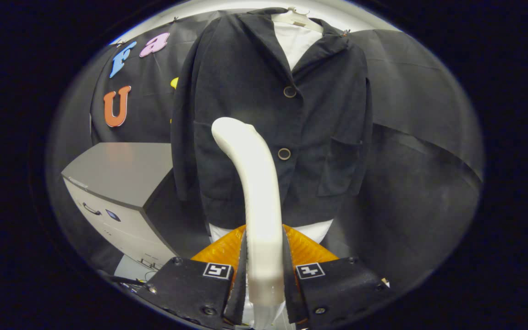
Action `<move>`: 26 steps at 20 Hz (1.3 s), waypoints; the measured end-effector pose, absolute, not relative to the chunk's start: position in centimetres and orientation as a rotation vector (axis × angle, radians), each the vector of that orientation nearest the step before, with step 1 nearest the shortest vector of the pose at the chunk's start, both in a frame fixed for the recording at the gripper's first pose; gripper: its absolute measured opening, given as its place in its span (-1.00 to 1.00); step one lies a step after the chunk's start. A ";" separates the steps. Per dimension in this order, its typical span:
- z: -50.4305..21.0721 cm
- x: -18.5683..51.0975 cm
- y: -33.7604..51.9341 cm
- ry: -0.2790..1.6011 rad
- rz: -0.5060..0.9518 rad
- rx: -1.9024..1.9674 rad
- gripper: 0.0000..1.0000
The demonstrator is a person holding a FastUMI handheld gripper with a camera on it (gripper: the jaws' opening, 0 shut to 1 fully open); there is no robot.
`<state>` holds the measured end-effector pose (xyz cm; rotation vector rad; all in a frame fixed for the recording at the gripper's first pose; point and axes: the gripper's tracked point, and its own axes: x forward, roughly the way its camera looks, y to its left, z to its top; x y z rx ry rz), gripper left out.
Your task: Iron the clothes twice with a garment steamer, once on the left side and once on the right side.
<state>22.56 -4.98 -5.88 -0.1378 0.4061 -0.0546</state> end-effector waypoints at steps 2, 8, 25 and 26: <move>-7.2 22.6 -5.0 0.432 -0.057 -0.135 -0.24; -11.2 22.4 -5.3 0.505 -0.052 -0.133 -0.23; -11.9 19.3 -18.1 0.543 -0.012 0.074 -0.23; -11.1 19.3 -19.8 0.529 -0.022 0.089 -0.23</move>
